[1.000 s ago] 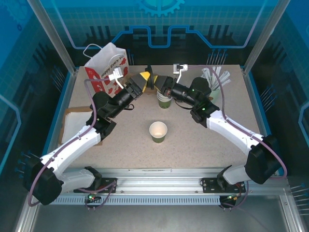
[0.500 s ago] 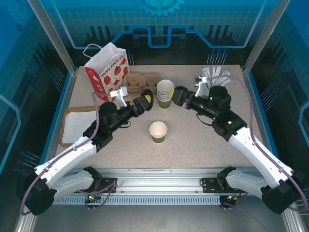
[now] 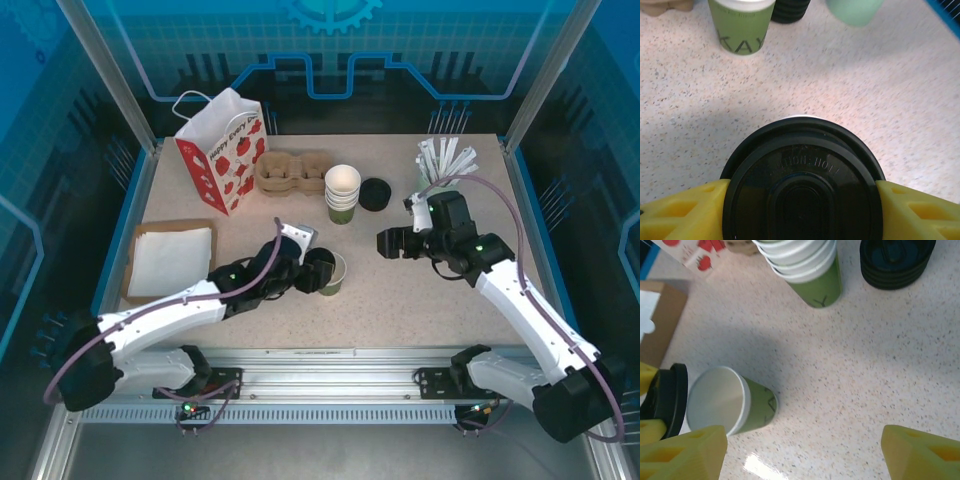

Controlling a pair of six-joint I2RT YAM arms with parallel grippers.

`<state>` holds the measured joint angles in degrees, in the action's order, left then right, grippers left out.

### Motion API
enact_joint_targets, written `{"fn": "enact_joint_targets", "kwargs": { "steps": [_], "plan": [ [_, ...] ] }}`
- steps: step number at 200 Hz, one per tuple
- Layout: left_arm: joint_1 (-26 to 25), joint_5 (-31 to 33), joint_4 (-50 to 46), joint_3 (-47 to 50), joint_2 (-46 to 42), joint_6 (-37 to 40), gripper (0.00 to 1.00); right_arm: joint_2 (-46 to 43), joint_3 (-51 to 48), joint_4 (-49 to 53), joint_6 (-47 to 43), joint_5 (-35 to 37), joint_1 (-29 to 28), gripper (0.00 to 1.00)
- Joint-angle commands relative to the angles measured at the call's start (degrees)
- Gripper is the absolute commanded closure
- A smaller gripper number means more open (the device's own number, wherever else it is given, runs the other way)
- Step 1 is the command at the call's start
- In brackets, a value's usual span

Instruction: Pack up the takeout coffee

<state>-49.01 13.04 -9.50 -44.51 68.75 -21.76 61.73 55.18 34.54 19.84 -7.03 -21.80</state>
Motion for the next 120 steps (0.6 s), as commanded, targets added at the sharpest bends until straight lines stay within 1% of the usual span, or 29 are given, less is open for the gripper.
{"fn": "enact_joint_targets", "kwargs": {
  "steps": [1,71,120],
  "plan": [
    [-1.1,2.4,-4.4,-5.6,3.6,4.3,0.38,0.4,-0.6,1.7,-2.4,0.0,0.3,0.18],
    [-1.9,3.7,-11.9,-13.5,11.4,6.5,0.37,0.1,-0.7,2.2,-2.9,0.9,0.3,0.18],
    [-2.1,3.4,-13.6,-14.8,13.9,7.2,0.34,0.0,-0.4,2.4,-3.1,1.2,0.3,0.18]
  ]
}}
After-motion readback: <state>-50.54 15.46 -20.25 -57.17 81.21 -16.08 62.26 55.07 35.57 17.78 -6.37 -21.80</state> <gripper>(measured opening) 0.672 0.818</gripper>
